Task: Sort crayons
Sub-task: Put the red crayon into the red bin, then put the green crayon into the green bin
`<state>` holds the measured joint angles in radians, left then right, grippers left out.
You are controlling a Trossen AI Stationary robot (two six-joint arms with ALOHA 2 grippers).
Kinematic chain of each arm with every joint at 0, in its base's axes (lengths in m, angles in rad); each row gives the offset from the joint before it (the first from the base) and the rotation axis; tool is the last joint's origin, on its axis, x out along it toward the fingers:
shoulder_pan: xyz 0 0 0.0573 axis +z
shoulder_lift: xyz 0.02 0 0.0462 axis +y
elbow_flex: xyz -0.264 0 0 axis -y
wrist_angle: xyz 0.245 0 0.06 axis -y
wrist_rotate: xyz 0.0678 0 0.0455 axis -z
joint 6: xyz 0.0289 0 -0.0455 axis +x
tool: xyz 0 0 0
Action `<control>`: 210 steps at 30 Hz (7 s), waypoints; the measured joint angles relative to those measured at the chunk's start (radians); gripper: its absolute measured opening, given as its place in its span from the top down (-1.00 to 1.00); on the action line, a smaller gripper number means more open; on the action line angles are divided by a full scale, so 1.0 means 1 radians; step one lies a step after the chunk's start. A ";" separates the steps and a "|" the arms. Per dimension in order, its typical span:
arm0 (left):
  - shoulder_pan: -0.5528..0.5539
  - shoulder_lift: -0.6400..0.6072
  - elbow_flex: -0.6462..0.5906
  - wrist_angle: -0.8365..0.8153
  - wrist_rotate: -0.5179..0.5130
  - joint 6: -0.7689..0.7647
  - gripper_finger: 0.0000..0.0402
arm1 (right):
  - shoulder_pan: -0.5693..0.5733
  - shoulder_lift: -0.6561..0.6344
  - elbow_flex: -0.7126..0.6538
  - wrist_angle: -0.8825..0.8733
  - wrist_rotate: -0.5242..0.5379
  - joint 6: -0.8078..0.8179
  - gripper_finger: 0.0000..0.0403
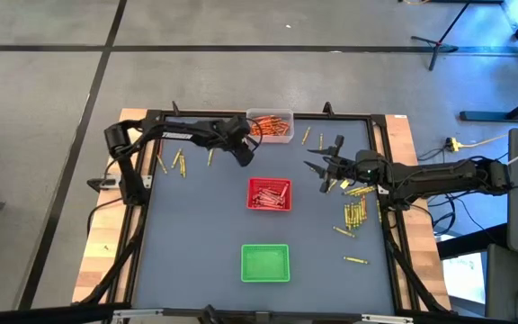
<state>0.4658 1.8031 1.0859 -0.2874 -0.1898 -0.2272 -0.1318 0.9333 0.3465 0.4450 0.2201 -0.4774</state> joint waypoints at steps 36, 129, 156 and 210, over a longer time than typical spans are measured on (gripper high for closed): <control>0.088 0.168 0.010 0.147 0.104 0.054 0.28 | 0.000 0.000 0.000 0.000 -0.004 0.024 0.18; -0.401 -0.124 0.005 0.114 0.146 0.197 0.46 | 0.000 0.000 0.000 -0.023 -0.047 0.027 0.18; -0.321 -0.570 -0.537 1.041 0.283 0.578 0.46 | -0.008 0.016 0.199 -0.786 0.019 0.501 0.18; -0.365 -0.576 -0.535 1.020 0.191 0.496 0.46 | -0.254 0.506 0.273 -0.864 -0.181 0.413 0.89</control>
<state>0.1013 1.2274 0.5510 0.7326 0.0016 0.2687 -0.3855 1.4391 0.6198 -0.4189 0.0395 -0.0639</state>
